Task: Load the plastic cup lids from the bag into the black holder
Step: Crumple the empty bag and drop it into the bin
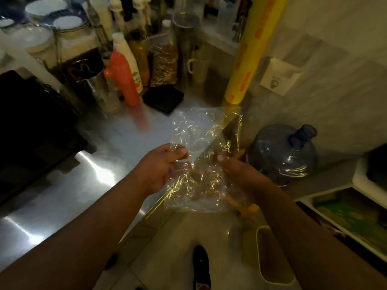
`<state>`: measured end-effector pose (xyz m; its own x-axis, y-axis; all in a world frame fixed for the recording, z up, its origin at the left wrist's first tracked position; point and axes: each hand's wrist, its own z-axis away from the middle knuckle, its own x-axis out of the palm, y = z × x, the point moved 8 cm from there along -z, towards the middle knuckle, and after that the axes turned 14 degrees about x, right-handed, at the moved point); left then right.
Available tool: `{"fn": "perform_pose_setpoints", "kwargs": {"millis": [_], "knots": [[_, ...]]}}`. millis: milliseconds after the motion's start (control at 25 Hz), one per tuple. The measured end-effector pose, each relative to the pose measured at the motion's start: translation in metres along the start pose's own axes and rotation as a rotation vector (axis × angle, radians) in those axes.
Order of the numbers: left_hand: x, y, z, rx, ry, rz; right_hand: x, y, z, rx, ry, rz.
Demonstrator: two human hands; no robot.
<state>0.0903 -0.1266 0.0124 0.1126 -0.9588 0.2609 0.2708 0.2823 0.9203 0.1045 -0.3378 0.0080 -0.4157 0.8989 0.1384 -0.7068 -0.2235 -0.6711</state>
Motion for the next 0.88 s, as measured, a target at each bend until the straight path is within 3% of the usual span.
{"fn": "perform_pose_setpoints", "kwargs": {"millis": [160, 320, 480, 600, 720, 800, 880], "knots": [[0.039, -0.009, -0.012, -0.054, -0.106, -0.033, -0.033, 0.009, -0.004, 0.018, -0.072, -0.148], [0.050, -0.018, -0.019, -0.091, -0.193, -0.247, -0.060, 0.006, -0.005, 0.047, -0.077, -0.259], [0.057, -0.022, -0.026, -0.095, -0.177, -0.091, -0.080, -0.003, 0.008, -0.125, -0.006, -0.190], [0.052, -0.021, -0.029, -0.120, -0.209, -0.044, -0.086, 0.001, 0.011, -0.094, 0.127, 0.000], [0.053, -0.020, -0.032, -0.071, -0.329, -0.357, -0.084, 0.018, 0.024, -0.030, 0.205, 0.360], [0.066, -0.016, -0.033, 0.071, -0.407, -0.647, -0.084, 0.033, 0.037, 0.010, 0.179, 0.249], [0.091, -0.008, -0.028, 0.254, -0.481, -0.807, -0.092, 0.043, 0.055, -0.005, 0.299, 0.086]]}}
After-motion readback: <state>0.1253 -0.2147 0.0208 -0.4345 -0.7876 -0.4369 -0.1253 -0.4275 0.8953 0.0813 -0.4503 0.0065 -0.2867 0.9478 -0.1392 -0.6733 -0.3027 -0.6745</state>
